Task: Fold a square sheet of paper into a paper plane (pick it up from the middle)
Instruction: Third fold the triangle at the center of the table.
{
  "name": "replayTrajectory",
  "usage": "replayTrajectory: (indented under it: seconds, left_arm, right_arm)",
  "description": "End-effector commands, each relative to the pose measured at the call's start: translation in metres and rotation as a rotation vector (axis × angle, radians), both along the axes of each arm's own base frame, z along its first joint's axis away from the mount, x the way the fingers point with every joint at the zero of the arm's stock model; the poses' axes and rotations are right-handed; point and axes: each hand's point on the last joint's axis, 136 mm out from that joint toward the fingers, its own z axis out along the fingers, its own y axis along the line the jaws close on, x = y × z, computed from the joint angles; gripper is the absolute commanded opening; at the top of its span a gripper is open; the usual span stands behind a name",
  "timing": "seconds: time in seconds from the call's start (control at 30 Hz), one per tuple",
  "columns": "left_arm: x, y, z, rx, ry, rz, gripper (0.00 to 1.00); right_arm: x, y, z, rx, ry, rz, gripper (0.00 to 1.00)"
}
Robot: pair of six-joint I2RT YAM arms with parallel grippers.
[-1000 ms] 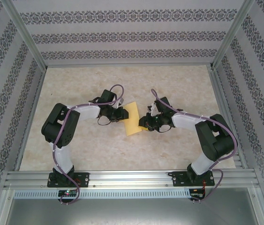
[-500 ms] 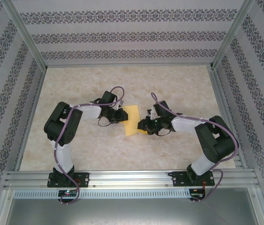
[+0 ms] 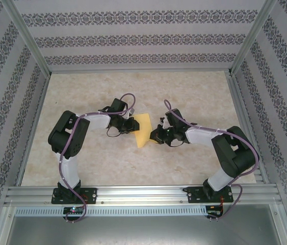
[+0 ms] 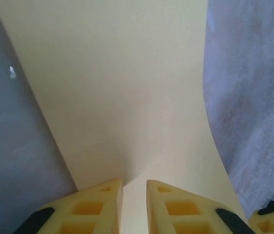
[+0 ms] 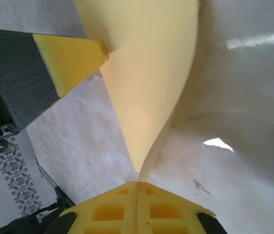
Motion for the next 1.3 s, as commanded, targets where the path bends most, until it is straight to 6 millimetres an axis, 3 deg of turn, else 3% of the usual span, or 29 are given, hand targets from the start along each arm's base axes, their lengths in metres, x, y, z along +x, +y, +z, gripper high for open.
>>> replayTrajectory:
  seconds: [0.0,0.17,0.63,1.27]
  left_arm:
    - [0.012,-0.007,0.039,-0.01,-0.12,-0.02,0.21]
    - [0.019,0.006,0.026,0.092,-0.133,0.008,0.21]
    - [0.019,0.009,-0.013,0.163,-0.052,-0.006,0.17]
    - [0.015,0.012,-0.017,0.179,-0.029,-0.014,0.14]
  right_arm:
    - [0.009,0.005,0.003,-0.034,-0.013,-0.012,0.03]
    - [0.011,0.006,-0.001,-0.072,0.009,-0.011,0.03]
    - [0.031,0.032,0.006,-0.062,-0.023,0.024,0.03]
    - [0.051,0.05,-0.007,-0.066,-0.054,0.041,0.04]
